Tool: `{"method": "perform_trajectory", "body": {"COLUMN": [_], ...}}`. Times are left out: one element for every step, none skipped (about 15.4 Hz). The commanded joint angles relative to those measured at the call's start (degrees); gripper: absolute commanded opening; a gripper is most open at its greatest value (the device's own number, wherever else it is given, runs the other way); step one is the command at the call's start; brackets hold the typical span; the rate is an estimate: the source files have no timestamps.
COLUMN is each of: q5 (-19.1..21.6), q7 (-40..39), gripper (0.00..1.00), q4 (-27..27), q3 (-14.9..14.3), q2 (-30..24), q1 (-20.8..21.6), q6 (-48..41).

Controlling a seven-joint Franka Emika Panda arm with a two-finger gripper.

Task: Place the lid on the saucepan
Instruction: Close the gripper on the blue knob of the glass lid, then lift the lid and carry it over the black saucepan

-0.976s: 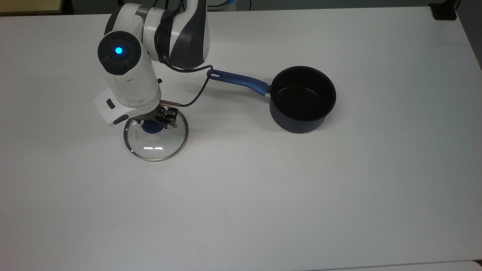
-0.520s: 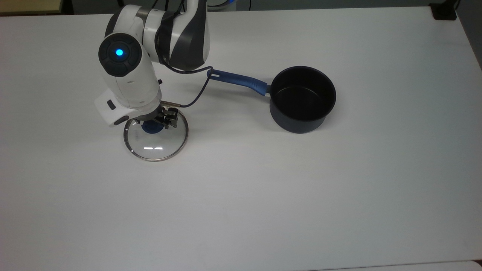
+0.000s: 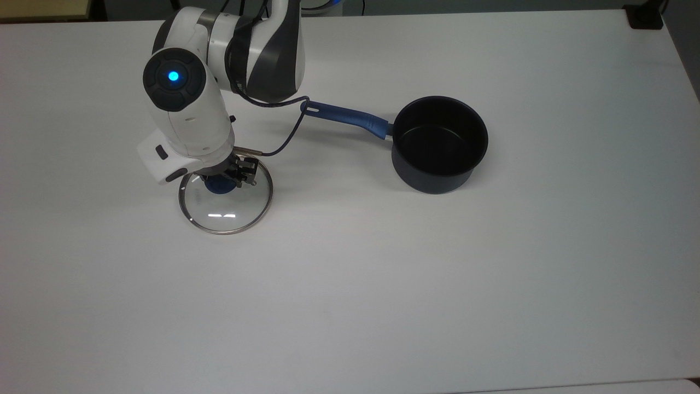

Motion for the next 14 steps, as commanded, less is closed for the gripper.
{"method": "perform_trajectory", "body": {"q5": [0.0, 0.0, 0.0, 0.3, 0.7, 1.1, 1.9, 2.9, 3.2, 3.6, 3.6, 3.5, 3.4, 3.4], "q7": [-0.3, -0.1, 0.1, 0.2, 0.3, 0.6, 1.3, 2.6, 3.6, 4.5, 5.5, 7.0, 7.9, 9.9], "gripper": [0.49, 0.48, 0.47, 0.46, 0.46, 0.46, 0.46, 0.46, 0.46, 0.46, 0.46, 0.46, 0.46, 0.46], "q4": [-1.6, -1.4, -1.3, -1.1, 0.1, 1.3, 2.5, 3.2, 3.5, 4.4, 5.5, 5.9, 5.9, 7.1], "q3": [-0.2, -0.2, -0.2, -0.3, -0.2, -0.2, -0.2, -0.2, 0.0, 0.0, 0.0, 0.0, 0.0, 0.0], "q2": [-1.8, -2.3, -2.8, -3.5, -4.6, -5.2, -5.7, -6.1, -6.4, -6.9, -7.2, -7.5, -7.7, -7.8], "q1": [0.3, 0.4, 0.4, 0.4, 0.3, 0.4, 0.6, 0.6, 0.7, 0.8, 1.4, 3.3, 4.4, 5.9], "q6": [0.7, 0.0, -0.8, -1.6, -3.4, -6.3, -8.2, -9.8, -10.7, -10.9, -11.4, -12.0, -11.8, -11.8]}}
